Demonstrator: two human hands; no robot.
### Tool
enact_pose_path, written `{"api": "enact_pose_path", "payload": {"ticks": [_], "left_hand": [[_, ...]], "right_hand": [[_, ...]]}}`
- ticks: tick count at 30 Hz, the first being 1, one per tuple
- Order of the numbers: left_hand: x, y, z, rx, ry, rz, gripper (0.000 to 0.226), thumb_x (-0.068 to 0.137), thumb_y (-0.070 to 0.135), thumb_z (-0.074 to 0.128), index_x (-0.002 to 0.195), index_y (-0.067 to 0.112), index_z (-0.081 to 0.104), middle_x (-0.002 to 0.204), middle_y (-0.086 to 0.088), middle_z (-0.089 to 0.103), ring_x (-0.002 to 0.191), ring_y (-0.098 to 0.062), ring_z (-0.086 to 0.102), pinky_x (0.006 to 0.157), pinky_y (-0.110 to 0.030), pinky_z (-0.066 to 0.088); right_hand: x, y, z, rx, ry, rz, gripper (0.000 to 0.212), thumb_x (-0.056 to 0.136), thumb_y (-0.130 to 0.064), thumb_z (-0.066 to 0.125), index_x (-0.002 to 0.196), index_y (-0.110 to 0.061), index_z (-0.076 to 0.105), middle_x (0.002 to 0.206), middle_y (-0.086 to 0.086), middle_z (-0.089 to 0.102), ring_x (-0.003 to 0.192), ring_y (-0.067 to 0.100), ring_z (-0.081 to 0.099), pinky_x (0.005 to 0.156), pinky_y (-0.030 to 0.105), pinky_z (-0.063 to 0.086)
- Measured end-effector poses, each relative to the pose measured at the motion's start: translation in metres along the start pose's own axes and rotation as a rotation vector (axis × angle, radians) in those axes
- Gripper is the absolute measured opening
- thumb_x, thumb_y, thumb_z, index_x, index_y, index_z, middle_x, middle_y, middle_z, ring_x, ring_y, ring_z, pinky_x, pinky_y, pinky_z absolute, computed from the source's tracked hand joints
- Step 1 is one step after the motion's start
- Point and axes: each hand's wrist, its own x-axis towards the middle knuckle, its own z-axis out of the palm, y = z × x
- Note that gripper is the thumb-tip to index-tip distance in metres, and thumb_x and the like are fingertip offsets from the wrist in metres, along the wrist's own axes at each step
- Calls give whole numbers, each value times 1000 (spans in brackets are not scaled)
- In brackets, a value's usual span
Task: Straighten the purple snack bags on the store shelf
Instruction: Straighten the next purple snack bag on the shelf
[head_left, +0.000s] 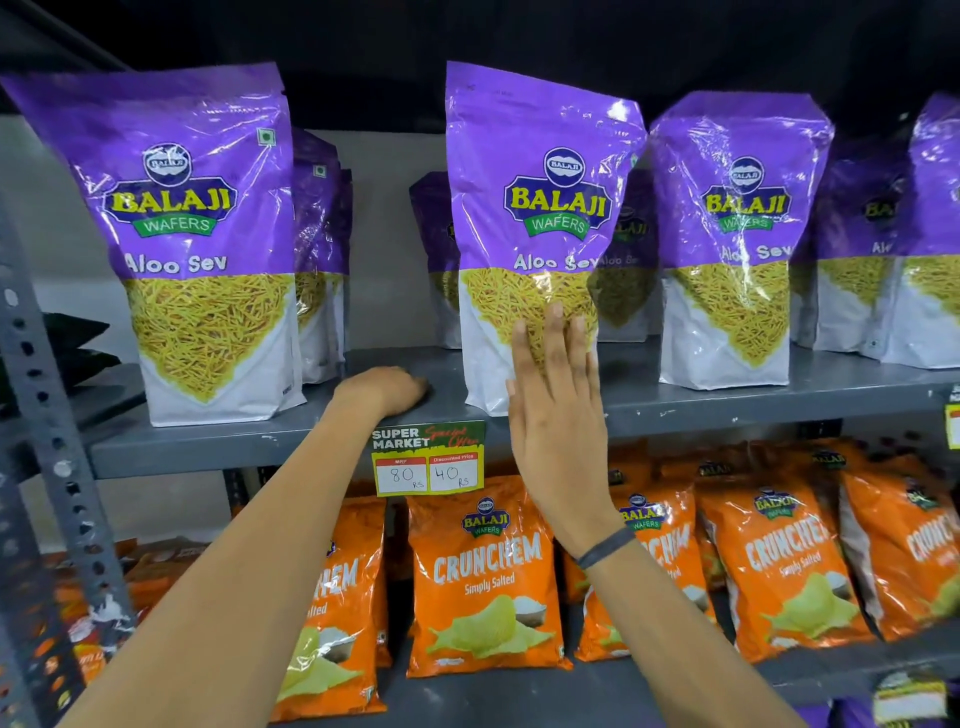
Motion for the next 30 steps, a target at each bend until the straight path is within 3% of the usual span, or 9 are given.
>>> {"api": "enact_pose_path", "payload": {"ticks": [7, 15, 30], "left_hand": [[2, -2, 0, 7, 2, 15, 61, 96, 47, 24, 143, 13, 44, 151, -19, 42, 133, -35, 45, 110, -43, 39], [-1, 3, -1, -28, 9, -27, 62, 96, 48, 27, 139, 8, 47, 147, -21, 46, 130, -37, 47, 106, -43, 39], [-11, 4, -6, 12, 23, -20, 60, 95, 46, 26, 135, 9, 50, 143, -22, 50, 125, -37, 50, 103, -42, 42]], "right_hand": [[3, -1, 8, 20, 8, 12, 60, 93, -10, 59, 147, -13, 34, 157, 18, 22, 145, 36, 14, 115, 51, 23], [9, 2, 17, 209, -23, 58, 54, 95, -9, 52, 147, -15, 36, 158, 15, 21, 147, 33, 11, 116, 54, 23], [12, 3, 24, 275, -5, 71, 54, 94, -7, 56, 145, -14, 40, 157, 14, 24, 146, 33, 14, 115, 56, 25]]}}
